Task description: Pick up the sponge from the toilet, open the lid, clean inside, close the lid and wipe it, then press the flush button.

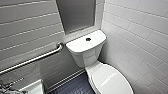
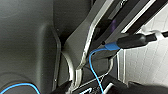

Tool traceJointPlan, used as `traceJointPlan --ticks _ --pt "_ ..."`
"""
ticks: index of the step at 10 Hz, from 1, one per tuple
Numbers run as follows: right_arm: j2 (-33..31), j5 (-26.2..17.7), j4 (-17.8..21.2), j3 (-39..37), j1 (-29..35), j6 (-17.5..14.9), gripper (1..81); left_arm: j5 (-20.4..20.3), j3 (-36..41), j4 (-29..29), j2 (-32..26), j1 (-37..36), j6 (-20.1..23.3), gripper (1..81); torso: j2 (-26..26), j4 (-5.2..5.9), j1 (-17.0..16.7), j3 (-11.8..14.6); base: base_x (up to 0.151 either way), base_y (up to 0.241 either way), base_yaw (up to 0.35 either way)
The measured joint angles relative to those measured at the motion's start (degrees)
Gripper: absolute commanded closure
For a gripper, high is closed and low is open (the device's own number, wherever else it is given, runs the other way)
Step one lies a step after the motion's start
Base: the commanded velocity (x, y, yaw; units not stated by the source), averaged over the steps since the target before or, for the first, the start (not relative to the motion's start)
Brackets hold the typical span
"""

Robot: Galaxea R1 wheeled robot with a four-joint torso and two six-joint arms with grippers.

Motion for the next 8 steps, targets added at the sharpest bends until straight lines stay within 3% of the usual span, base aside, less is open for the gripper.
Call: traceJointPlan --ticks 4,6,8 --pt "-0.20 -4.23 5.84 -0.29 11.85 -2.46 81.1 -0.01 0.00 0.00 0.00 -0.18 0.00 1.0 0.00 0.00 0.00 0.00 0.000 0.000 0.000" --pt "1.96 -6.02 10.41 -2.47 18.41 -6.07 81.1 0.00 0.00 0.00 0.00 -0.16 0.00 1.0 0.00 0.00 0.00 0.00 0.000 0.000 0.000" --pt "5.94 -7.34 17.69 -5.29 24.83 -11.89 81.1 -0.01 0.00 0.00 -0.02 -0.18 -0.02 1.0 0.00 0.00 0.00 0.00 0.000 0.000 0.000"
